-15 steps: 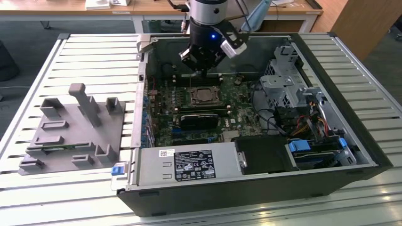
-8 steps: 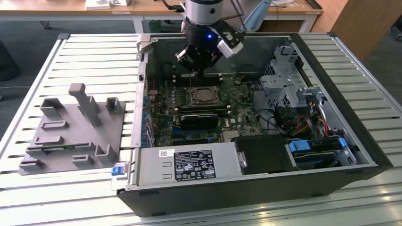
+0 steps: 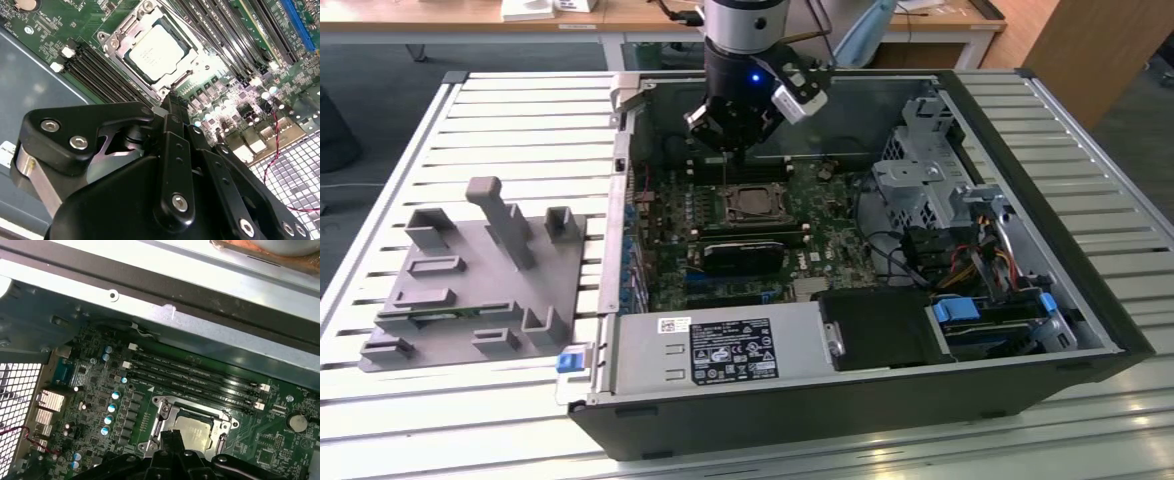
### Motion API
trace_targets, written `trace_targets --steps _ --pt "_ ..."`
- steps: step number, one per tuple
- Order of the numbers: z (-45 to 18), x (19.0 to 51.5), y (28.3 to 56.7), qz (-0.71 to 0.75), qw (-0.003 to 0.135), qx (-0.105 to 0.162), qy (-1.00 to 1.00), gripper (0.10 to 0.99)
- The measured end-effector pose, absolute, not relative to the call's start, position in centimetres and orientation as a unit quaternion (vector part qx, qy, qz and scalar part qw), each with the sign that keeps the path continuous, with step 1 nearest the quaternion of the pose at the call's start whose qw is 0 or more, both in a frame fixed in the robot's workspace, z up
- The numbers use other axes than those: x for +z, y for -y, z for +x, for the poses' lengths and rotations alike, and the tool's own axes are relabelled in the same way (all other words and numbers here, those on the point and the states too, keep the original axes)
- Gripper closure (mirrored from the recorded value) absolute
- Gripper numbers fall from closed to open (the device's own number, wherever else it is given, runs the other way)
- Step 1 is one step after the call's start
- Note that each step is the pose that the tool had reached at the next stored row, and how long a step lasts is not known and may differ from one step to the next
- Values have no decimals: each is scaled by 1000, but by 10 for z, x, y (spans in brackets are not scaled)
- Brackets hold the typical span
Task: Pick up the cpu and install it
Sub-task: 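Install the first cpu locking lever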
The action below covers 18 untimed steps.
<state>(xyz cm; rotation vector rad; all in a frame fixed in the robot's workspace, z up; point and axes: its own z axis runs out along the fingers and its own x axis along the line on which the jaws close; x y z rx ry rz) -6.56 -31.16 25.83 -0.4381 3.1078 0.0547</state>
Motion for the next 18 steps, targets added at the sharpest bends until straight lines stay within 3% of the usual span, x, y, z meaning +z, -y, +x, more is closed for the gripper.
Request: trace_targets --steps 18 --pt "-76 258 310 -139 1 17 -990 980"
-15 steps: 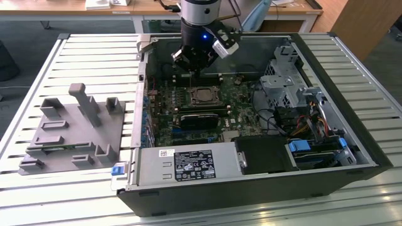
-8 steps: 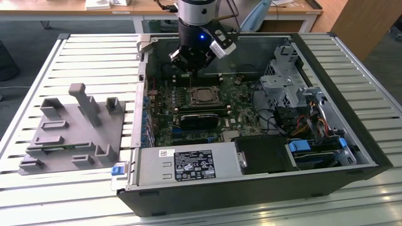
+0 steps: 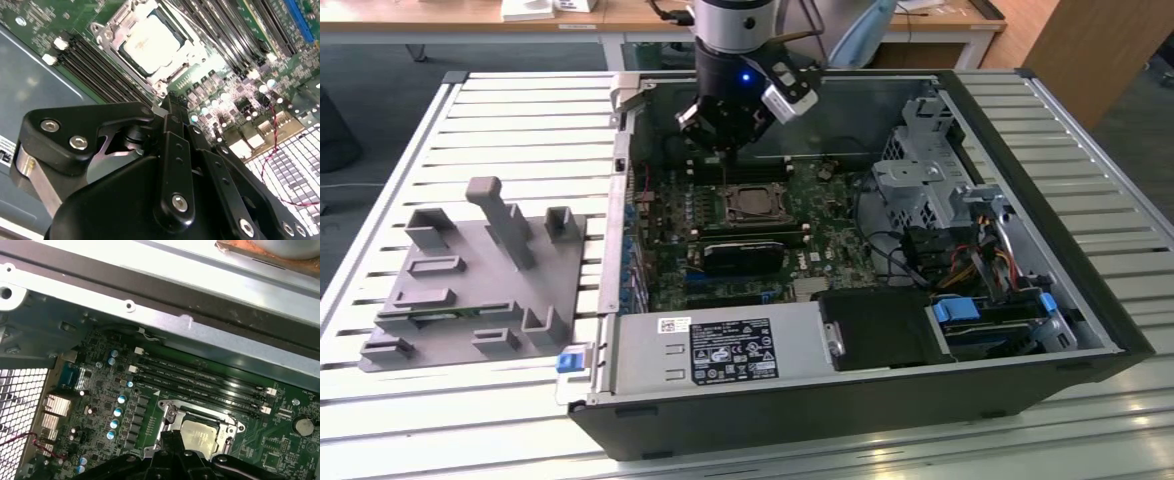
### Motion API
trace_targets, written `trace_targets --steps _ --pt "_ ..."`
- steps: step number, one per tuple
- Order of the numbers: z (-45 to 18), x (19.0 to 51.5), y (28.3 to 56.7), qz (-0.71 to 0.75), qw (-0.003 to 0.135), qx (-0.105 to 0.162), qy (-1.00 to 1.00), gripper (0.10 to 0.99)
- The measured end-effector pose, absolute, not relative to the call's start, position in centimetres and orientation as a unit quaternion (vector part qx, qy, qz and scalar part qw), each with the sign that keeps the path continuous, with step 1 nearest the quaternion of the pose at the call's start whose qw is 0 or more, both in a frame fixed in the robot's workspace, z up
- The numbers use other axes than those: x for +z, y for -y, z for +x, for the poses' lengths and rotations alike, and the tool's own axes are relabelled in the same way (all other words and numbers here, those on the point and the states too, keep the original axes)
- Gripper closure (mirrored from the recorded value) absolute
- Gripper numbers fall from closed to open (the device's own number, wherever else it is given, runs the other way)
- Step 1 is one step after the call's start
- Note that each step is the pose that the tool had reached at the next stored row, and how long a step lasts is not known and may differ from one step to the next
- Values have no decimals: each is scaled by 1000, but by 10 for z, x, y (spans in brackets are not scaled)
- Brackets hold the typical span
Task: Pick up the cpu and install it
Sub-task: 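Install the first cpu locking lever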
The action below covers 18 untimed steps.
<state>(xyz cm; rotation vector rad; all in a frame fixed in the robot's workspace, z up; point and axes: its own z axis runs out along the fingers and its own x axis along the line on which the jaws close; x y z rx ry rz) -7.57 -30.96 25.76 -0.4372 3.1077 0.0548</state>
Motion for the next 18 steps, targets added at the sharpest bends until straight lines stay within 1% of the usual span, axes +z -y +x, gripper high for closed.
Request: trace_targets --steps 12,18 --pt "-85 256 308 -108 2 17 -994 980" --pt "-86 256 298 -104 2 17 -994 980"
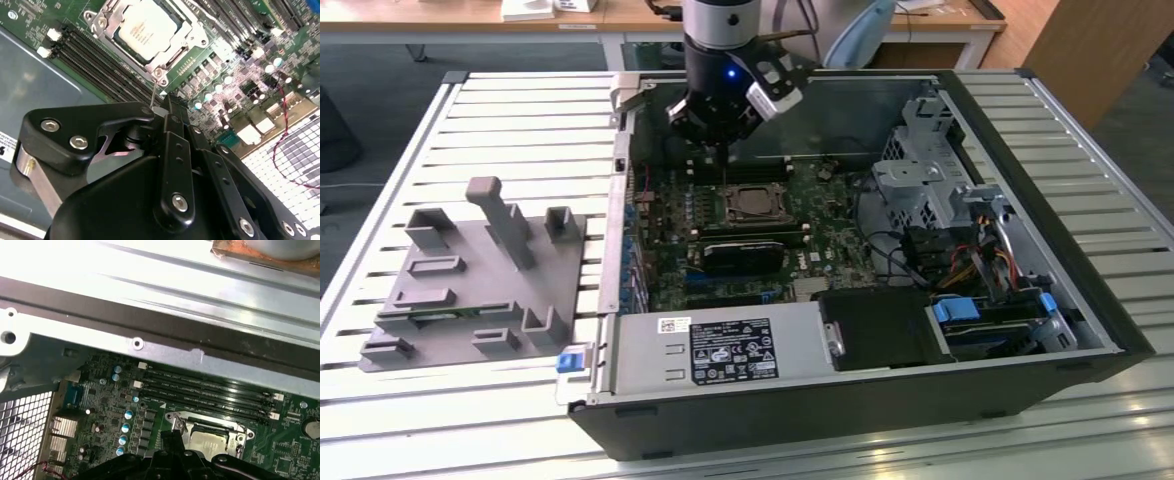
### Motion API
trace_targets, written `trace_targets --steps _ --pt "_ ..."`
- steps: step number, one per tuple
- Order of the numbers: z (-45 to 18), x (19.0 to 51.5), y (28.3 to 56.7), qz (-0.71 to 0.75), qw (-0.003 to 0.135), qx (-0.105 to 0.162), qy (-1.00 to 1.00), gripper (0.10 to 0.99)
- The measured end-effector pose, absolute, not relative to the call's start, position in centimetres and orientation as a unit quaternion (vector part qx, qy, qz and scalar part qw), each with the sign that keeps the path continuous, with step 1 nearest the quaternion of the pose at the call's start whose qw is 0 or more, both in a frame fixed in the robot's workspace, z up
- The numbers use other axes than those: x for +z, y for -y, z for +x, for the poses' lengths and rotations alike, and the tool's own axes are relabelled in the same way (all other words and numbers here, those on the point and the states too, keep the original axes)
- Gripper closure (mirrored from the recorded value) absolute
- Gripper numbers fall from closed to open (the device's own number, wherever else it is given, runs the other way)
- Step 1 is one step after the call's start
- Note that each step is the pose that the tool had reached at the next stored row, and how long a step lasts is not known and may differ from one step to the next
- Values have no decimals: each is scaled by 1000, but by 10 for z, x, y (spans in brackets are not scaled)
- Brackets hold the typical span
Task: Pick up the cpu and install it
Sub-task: 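Install the first cpu locking lever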
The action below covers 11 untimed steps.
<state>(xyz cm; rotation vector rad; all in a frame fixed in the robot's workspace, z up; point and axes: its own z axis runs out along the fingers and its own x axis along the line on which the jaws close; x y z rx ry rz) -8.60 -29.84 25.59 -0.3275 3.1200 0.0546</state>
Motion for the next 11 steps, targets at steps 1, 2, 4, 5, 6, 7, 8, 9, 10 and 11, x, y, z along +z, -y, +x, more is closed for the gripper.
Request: trace_targets --steps 1,2,4,5,6,7,8,9,10,11 --pt "-86 256 298 -104 2 17 -994 980" --pt "-87 256 297 -104 2 17 -994 980" --pt "-87 256 297 -90 2 17 -996 980" --pt "-87 256 296 -85 2 17 -996 980" --pt "-87 256 296 -81 2 17 -997 980" --pt "-87 256 295 -79 2 17 -997 980" --pt "-87 256 295 -79 2 17 -997 980" --pt "-87 256 295 -79 2 17 -997 980" --pt "-87 256 295 -79 2 17 -997 980" --pt "-87 256 294 -79 2 17 -997 980"
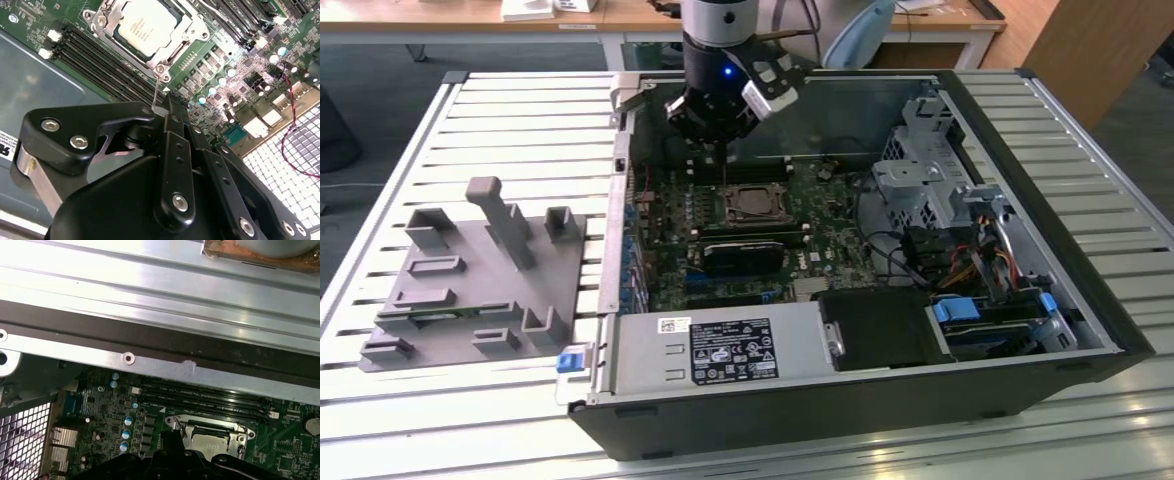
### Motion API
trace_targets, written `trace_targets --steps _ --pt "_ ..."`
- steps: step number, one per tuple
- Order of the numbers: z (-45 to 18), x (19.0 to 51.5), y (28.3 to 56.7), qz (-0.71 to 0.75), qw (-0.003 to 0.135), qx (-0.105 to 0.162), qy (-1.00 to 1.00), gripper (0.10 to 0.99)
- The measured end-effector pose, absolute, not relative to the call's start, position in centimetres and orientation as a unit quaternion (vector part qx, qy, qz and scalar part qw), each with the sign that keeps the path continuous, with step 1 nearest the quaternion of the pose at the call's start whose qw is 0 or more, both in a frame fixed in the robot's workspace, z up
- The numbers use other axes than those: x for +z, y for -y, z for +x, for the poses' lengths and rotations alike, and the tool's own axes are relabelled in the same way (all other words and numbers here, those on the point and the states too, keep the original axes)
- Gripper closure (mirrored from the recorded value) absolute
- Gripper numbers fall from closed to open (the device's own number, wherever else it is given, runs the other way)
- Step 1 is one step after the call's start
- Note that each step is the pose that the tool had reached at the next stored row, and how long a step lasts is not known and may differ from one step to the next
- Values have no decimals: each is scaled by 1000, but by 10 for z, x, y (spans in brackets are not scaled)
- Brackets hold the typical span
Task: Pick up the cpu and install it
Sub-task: 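Install the first cpu locking lever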
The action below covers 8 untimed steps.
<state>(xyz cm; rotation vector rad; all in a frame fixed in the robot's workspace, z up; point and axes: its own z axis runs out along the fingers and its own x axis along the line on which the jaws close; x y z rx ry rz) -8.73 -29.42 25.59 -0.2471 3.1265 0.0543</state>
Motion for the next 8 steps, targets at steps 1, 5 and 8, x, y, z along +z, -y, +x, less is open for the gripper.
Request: trace_targets --steps 1,5,8 --pt "-87 256 294 -79 2 17 -997 980" --pt "-86 256 294 -79 2 17 -997 980" --pt "-83 256 294 -79 1 17 -997 980"
